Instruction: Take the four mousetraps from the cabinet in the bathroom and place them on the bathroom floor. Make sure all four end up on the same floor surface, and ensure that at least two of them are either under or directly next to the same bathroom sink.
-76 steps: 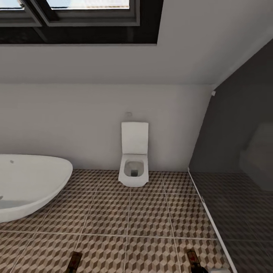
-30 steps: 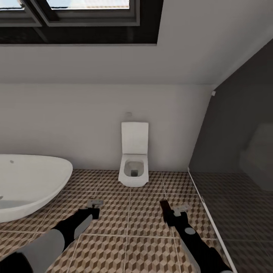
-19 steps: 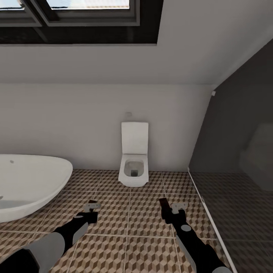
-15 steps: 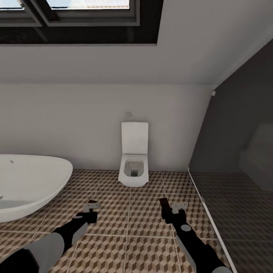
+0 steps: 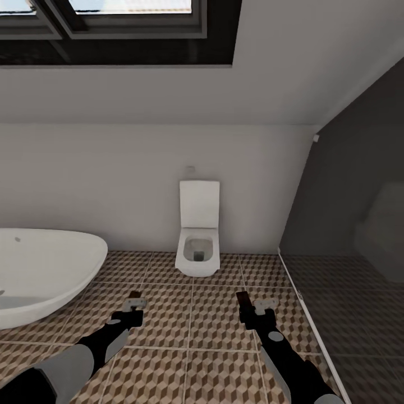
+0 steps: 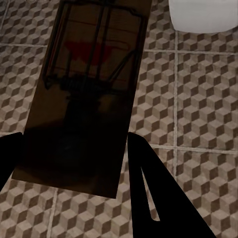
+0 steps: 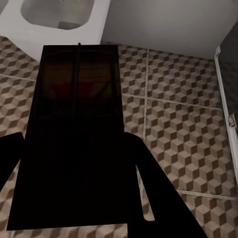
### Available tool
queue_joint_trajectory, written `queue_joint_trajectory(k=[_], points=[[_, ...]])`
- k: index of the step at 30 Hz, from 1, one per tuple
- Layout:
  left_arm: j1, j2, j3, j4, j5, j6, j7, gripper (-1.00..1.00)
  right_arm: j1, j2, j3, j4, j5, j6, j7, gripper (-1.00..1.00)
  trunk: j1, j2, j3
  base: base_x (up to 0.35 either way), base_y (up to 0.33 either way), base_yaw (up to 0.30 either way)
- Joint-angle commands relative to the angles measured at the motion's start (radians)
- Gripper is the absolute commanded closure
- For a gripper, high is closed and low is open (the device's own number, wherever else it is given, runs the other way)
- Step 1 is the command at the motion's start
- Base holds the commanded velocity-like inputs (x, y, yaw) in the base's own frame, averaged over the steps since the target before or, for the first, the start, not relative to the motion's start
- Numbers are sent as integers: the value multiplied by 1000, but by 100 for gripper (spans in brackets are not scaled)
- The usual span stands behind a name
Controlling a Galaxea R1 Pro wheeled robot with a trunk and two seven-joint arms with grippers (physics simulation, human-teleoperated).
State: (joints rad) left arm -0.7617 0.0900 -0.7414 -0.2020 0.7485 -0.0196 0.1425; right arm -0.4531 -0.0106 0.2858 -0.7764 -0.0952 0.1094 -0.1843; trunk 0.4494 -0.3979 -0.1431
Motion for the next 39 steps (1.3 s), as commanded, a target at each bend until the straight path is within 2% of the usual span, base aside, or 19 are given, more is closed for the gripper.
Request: queue_joint_trajectory(k=[1,7,9,12,15,18,22,25,35,39], points=[[-1,0,-9,-2,5,-1,8,100,-1,-2,6,-2,-12,4,-12,100,1,-2,-2,0,0,0],[-1,-8,-10,-2,5,1,8,100,-11,-4,3,-19,-11,29,-16,100,1,-2,-2,0,0,0],[-1,-15,-10,-1,5,4,8,100,-39,-5,3,-19,-10,71,-20,100,1,-2,-2,0,0,0],[-1,-21,-9,-1,5,8,8,100,-117,-5,3,-10,-10,191,-28,100,1,-2,-2,0,0,0],[-1,-23,-9,-1,5,8,8,100,-137,-4,3,-6,-11,221,-30,100,1,-2,-2,0,0,0],[-1,-24,-9,-2,5,8,8,100,-144,-3,3,23,-12,215,-30,100,1,-2,-2,0,0,0],[-1,-24,-11,-15,5,0,8,100,-147,-4,3,75,-13,146,-29,100,1,-2,-2,0,0,0],[-1,-25,-14,-40,5,-1,8,100,-148,-6,3,83,-14,128,-29,100,1,-2,-2,0,0,0],[-1,-24,-13,-56,5,2,9,100,-147,-6,5,34,-14,119,-23,100,1,-2,-2,0,0,0],[-1,-24,-12,-56,5,3,9,100,-148,-6,6,2,-15,118,-22,100,16,-30,-15,0,0,0]])
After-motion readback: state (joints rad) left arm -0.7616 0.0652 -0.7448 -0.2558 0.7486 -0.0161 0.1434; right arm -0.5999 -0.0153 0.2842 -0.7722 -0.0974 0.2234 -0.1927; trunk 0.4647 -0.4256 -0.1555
